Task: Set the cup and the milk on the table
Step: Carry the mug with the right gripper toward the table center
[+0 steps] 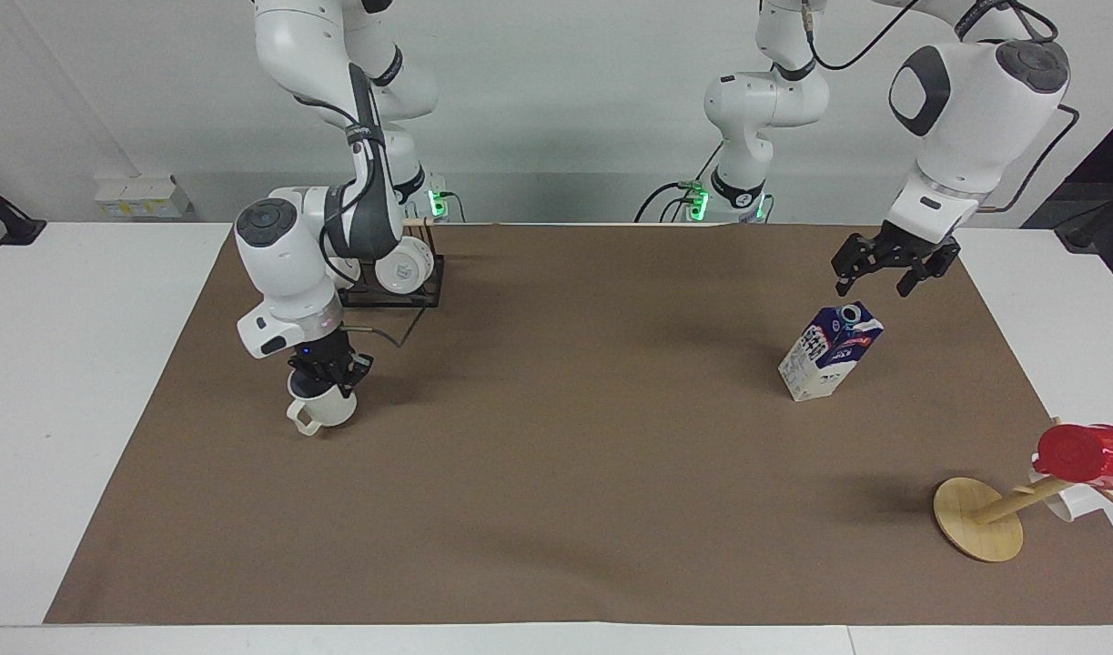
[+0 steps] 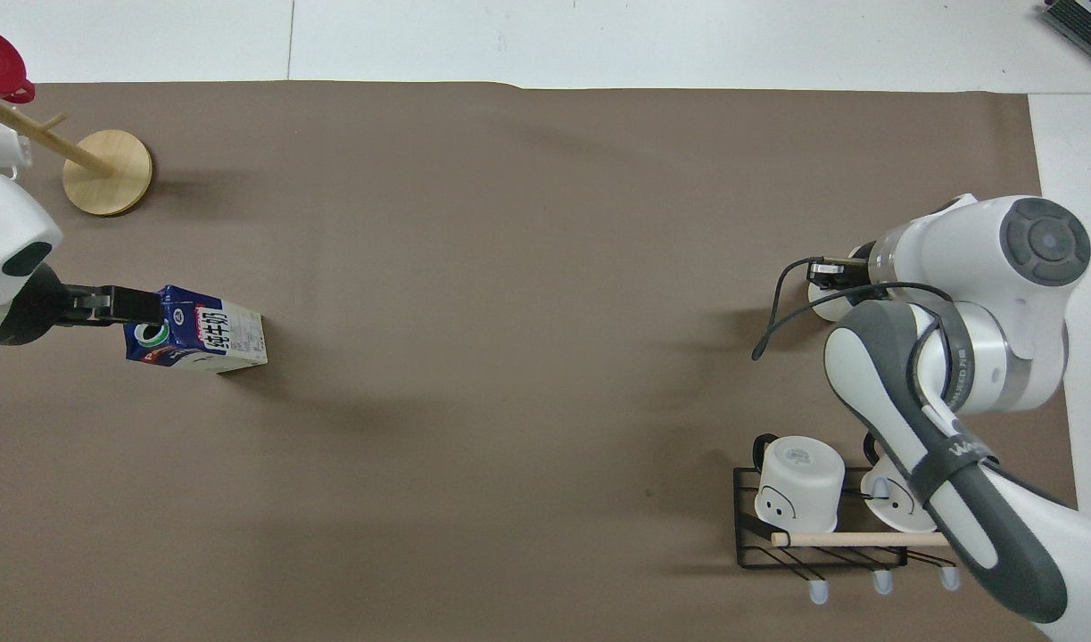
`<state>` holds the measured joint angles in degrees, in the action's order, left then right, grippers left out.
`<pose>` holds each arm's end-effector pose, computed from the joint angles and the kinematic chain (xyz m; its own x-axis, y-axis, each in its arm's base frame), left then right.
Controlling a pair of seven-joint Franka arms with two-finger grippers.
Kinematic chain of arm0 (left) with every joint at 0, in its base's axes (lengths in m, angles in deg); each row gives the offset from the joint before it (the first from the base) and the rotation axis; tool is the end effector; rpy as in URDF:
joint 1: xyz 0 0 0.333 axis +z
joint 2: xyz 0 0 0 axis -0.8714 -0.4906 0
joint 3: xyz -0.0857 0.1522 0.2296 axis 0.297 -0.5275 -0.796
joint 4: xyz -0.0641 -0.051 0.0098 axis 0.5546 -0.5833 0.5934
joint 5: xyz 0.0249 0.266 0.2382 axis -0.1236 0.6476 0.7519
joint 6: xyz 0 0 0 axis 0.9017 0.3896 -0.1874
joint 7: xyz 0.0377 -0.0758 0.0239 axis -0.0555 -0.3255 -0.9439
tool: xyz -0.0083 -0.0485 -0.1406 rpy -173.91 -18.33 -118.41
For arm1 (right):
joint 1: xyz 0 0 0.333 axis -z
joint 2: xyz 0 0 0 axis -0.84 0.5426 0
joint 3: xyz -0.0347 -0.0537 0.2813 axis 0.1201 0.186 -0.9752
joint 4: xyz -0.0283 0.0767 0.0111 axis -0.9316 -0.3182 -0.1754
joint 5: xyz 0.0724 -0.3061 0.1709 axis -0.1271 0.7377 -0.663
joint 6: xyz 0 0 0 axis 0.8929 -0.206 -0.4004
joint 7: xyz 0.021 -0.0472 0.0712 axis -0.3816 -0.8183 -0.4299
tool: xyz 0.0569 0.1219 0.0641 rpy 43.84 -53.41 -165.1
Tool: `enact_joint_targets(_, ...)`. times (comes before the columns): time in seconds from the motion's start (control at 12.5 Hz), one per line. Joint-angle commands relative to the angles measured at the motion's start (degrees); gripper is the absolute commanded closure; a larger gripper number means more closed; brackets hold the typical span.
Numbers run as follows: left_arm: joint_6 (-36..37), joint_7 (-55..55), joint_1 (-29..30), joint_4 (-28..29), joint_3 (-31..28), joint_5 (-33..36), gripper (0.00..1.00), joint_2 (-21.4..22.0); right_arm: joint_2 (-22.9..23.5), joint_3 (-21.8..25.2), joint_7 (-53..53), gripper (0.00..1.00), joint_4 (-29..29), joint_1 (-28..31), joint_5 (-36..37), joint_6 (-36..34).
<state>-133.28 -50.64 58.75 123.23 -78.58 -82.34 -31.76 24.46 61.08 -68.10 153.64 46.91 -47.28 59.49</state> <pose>0.5098 -0.0204 0.4727 0.9962 -0.0534 0.0692 -0.0553 -0.9981 0.0255 0.5787 0.0186 0.3300 0.9614 -0.2342 0.1447 -0.2329 -0.9721 -0.0266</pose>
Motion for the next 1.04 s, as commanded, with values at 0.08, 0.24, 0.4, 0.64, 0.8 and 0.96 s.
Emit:
enact_joint_targets(0.08, -7.6, -0.1, -1.1, 5.1, -0.6, 1.1, 0.00, -0.4, 0.8, -0.7, -12.6, 1.00, -5.0, -3.6, -1.2, -2.3)
enact_joint_targets(0.24, -11.5, -0.1, -1.0, 7.3, -0.6, 1.1, 0.00, -1.5, 0.9, -0.7, -20.3, 1.00, -7.2, -7.3, -1.0, -4.8)
enact_joint_targets(0.4, -13.7, -0.3, -1.1, 8.0, -0.6, 1.0, 0.00, -2.9, 0.9, -0.7, -27.7, 1.00, -7.6, -11.2, -0.2, -5.1)
enact_joint_targets(0.64, -16.2, -0.1, -0.9, 9.4, -0.6, 1.1, 0.00, -4.0, 1.3, -0.6, -38.4, 1.00, -7.9, -18.1, 0.3, -5.1)
enact_joint_targets(0.8, -15.9, 0.0, -0.9, 9.5, -0.6, 1.1, 0.00, -3.9, 3.1, -0.7, -45.8, 1.00, -10.6, -21.6, 3.5, -6.3)
enact_joint_targets(0.96, -15.5, 0.1, -0.9, 9.5, -0.6, 1.1, 0.00, -3.9, 4.4, -0.7, -49.5, 1.00, -11.0, -24.8, 3.9, -6.9)
